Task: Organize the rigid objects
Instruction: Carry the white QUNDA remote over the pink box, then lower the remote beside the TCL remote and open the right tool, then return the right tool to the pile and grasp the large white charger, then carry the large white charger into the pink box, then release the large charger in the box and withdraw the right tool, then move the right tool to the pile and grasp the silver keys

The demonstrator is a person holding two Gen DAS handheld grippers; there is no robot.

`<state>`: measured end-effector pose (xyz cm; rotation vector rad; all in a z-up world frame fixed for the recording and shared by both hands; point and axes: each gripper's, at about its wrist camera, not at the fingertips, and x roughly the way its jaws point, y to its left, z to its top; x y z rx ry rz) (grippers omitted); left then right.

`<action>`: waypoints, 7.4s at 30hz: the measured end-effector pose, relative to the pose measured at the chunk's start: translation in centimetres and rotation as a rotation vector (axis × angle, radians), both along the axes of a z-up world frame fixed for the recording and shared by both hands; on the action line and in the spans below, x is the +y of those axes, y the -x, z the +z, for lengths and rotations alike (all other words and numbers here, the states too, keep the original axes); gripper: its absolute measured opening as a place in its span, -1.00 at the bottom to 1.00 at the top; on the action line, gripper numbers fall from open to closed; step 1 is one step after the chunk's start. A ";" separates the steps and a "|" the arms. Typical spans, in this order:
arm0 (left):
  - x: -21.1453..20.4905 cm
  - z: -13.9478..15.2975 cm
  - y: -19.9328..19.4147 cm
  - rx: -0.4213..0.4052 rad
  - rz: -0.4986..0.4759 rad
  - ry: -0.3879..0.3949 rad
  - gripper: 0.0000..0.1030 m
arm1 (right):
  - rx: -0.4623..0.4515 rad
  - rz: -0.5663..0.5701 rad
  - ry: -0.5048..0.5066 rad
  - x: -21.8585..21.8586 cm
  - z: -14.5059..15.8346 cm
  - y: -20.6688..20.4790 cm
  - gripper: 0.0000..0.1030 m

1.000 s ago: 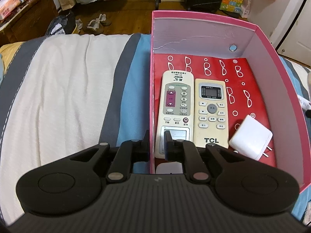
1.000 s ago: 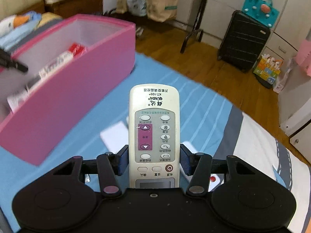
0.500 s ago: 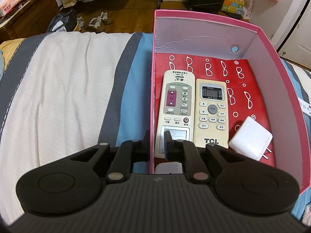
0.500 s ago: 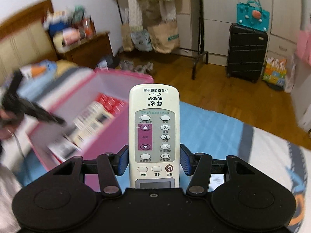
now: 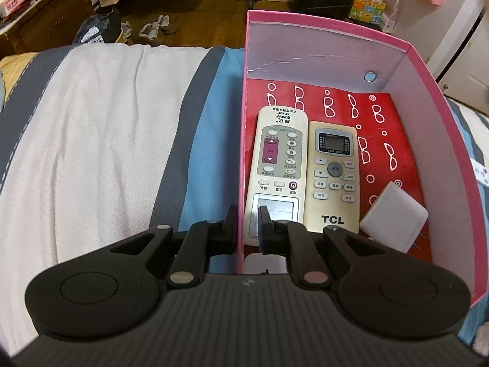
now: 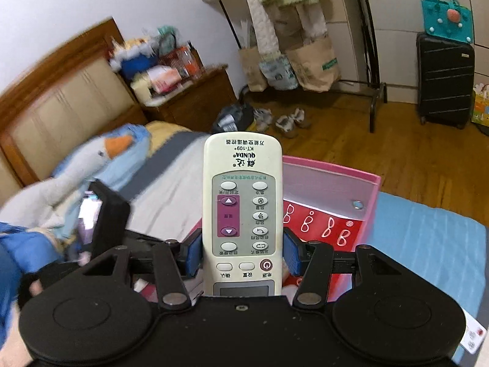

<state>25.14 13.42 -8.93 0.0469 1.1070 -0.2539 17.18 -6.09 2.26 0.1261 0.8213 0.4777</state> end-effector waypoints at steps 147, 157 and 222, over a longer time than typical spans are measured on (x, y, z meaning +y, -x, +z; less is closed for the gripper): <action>1.1 0.3 -0.4 0.018 0.028 0.051 -0.84 | 0.432 0.103 0.014 3.1 -8.2 -0.5 0.06; 1.2 0.3 -0.3 0.015 0.026 0.054 -0.84 | 0.401 0.197 0.237 4.3 -8.3 0.1 0.09; 0.6 1.0 0.5 0.014 0.048 0.025 -0.86 | 0.028 -0.373 -0.133 -11.6 -8.8 9.5 -0.91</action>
